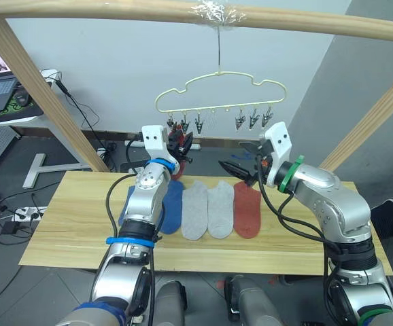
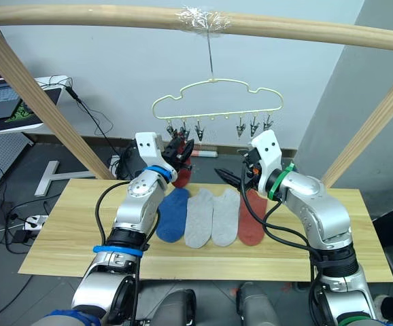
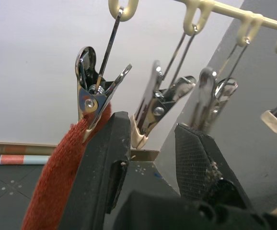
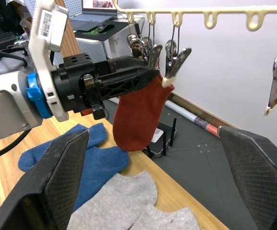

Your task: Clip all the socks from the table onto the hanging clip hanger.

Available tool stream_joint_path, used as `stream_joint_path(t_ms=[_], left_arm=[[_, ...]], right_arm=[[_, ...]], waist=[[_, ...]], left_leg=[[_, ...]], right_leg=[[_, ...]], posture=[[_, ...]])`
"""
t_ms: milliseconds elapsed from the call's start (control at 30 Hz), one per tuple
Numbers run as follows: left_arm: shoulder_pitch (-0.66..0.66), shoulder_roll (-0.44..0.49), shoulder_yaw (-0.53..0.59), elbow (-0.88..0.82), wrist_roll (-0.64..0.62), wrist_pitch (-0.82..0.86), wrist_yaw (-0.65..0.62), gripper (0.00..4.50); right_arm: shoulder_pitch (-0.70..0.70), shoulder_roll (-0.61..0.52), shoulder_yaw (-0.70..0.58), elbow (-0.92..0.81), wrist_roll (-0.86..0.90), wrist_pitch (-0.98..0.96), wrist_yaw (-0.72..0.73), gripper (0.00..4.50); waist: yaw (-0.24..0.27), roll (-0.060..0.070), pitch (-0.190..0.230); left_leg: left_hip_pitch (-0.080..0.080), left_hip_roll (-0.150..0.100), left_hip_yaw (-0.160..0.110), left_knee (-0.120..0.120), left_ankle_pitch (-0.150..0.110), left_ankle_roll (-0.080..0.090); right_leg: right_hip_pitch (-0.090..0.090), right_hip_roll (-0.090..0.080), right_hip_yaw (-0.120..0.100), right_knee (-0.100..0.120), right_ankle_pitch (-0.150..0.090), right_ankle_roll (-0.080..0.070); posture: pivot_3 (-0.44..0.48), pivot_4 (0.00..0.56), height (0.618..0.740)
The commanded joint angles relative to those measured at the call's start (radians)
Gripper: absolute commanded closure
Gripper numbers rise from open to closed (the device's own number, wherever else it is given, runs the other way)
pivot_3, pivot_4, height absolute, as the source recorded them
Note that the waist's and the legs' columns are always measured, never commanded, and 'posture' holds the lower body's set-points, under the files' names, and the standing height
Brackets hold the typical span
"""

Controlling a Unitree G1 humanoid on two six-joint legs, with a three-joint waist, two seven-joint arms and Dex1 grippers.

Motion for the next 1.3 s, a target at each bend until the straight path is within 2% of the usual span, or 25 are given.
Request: stream_joint_path(t_ms=[33,433,1033,1300], left_arm=[[-0.04,-0.009,0.005,0.012,0.021,-0.057,0.007,2.72],[-0.075,-0.015,0.002,0.04,0.086,-0.128,0.06,2.72],[-0.078,-0.021,0.007,0.042,0.099,-0.153,0.073,2.72],[-0.078,-0.021,0.016,0.039,0.097,-0.159,0.071,4.42]], right_arm=[[-0.015,-0.008,-0.027,-0.054,0.026,0.006,-0.008,0.0],[-0.024,-0.024,-0.032,-0.057,0.043,0.014,-0.018,0.0],[-0.022,-0.034,-0.033,-0.065,0.055,0.017,-0.024,0.0],[-0.024,-0.033,-0.033,-0.065,0.057,0.018,-0.025,0.0]], waist=[[-0.002,0.0,0.0],[-0.009,0.0,0.0],[-0.016,0.0,0.0],[-0.016,0.0,0.0]], left_leg=[[0.0,0.0,0.0,0.0,0.0,0.0],[0.0,0.0,0.0,0.0,0.0,0.0],[0.0,0.0,0.0,0.0,0.0,0.0],[0.0,0.0,0.001,0.0,0.0,0.0]], right_leg=[[0.0,0.0,0.0,0.0,0.0,0.0],[0.0,0.0,0.0,0.0,0.0,0.0],[0.0,0.0,0.0,0.0,0.0,0.0],[0.0,0.0,0.0,0.001,0.0,0.0]], posture=[[-0.095,0.222,0.74],[-0.099,0.213,0.74],[-0.102,0.198,0.74],[-0.099,0.203,0.74]])
